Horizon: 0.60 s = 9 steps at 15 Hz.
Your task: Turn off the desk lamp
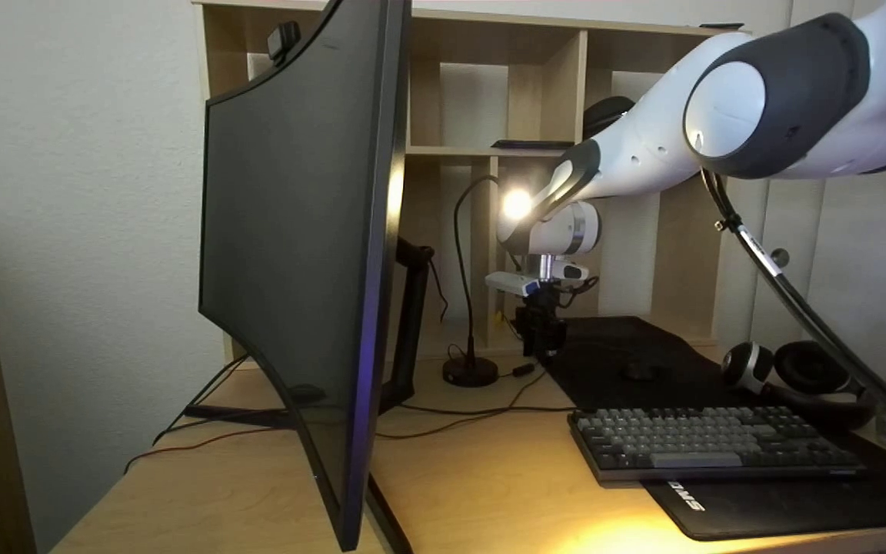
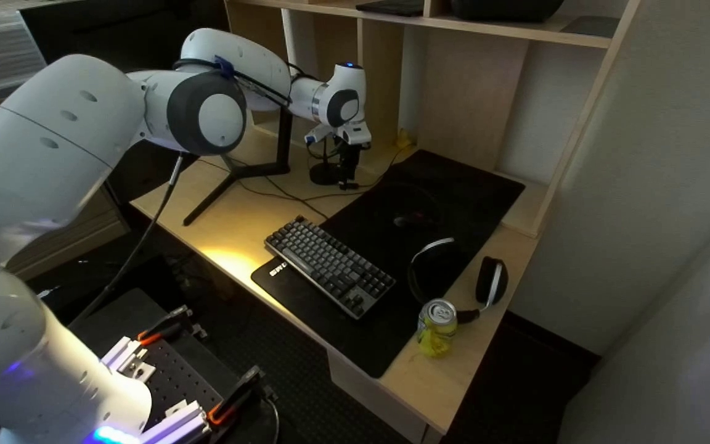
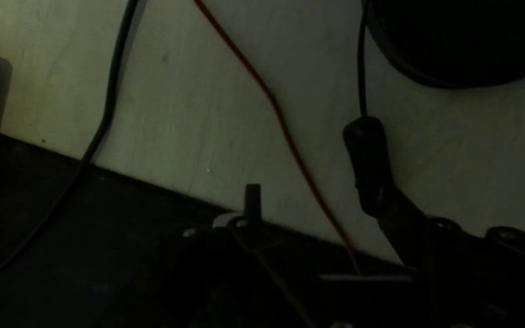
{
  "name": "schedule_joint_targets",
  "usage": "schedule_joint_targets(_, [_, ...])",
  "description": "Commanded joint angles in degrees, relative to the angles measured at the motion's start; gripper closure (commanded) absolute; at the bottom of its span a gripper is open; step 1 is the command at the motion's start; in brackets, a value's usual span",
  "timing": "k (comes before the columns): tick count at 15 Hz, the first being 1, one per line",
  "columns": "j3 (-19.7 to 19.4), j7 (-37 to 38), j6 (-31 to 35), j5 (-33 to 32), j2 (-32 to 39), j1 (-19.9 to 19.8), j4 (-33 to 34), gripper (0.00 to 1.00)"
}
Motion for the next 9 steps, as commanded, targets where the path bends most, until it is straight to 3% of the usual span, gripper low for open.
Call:
schedule_joint_targets(1, [-0.75,0.45,1.95,-1.41,0.66,0.73,1.73,0.02])
schedule_joint_targets(2, [0.0,0.78,0.59,-0.5,0.47,0.22,2.12,0.0])
schedule_joint_targets(3, [0.04,0.1,1.22,-0.67,0.19,0.09,0.91,0.13])
schedule_joint_targets(5, [0.07,0.21,1.17,-0.67,0.19,0.16,1.31,0.0])
schedule_joint_targets(9, [0.07,0.25,1.17,-0.67,0.2,0.17,1.38,0.0])
